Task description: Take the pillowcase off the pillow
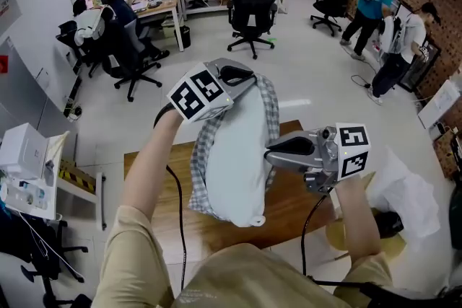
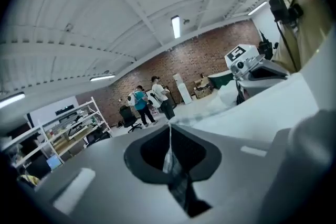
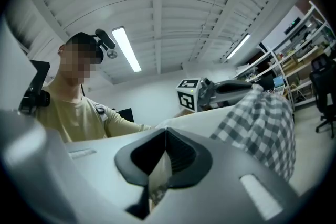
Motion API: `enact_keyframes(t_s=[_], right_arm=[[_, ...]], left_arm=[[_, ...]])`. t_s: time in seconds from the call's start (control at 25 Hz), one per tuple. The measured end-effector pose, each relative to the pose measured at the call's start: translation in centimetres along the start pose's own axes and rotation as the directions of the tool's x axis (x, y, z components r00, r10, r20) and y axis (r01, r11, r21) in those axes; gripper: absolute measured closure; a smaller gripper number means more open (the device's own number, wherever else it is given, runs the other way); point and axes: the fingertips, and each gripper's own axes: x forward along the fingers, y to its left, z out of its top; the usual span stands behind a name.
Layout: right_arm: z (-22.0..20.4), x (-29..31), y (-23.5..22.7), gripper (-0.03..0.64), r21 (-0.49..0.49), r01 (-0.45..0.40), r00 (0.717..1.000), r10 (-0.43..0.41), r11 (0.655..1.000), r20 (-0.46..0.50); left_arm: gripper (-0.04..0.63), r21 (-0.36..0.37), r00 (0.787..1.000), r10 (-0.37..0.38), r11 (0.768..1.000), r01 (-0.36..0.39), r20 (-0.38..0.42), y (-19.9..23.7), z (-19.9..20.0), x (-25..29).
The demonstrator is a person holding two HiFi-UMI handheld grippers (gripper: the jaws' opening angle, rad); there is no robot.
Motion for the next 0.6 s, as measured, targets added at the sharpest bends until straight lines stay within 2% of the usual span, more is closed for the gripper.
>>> enact_keyframes(t_s=[0.08, 0.16, 0.28, 0.4, 0.48, 0.52, 0.6], right_arm=[[-0.4, 0.6, 0.4, 0.614, -0.018, -0.008, 1.000, 0.008, 1.000, -0.018], [-0.4, 1.1, 0.7, 0.614, -0.030, -0.012, 1.000, 0.011, 0.999, -0.029], [-0.1, 1.6, 1.1, 0.614, -0.065, -0.005, 0.999, 0.002, 0.998, -0.045], [0.2, 2.2, 1.5, 0.614, -0.076, 0.000, 0.999, -0.003, 0.997, -0.040], [0.3, 2.7, 1.6, 0.615, -0.059, -0.001, 1.000, -0.001, 0.998, -0.025], [0.4, 2.7, 1.7, 0.615, -0.050, -0.001, 1.000, 0.001, 0.999, -0.012], [0.9, 1.9, 2.2, 0.615, -0.043, -0.004, 1.000, 0.005, 0.999, 0.015]], left_arm=[[0.587, 0.027, 0.998, -0.040, 0.999, 0.041, -0.050, 0.3, 0.2, 1.5], [0.586, 0.016, 0.990, -0.082, 0.996, 0.085, -0.113, 0.9, 0.0, 3.3], [0.586, -0.035, 0.964, -0.149, 0.989, 0.145, -0.222, 1.3, -1.4, 6.6], [0.584, -0.075, 0.932, -0.162, 0.987, 0.145, -0.323, 2.3, -3.2, 9.0], [0.584, -0.089, 0.897, -0.158, 0.987, 0.132, -0.412, 2.9, -6.3, 10.2], [0.586, -0.113, 0.871, -0.169, 0.985, 0.131, -0.460, 2.9, -8.3, 10.7], [0.588, -0.229, 0.797, -0.249, 0.963, 0.143, -0.550, 1.3, -12.9, 11.5]])
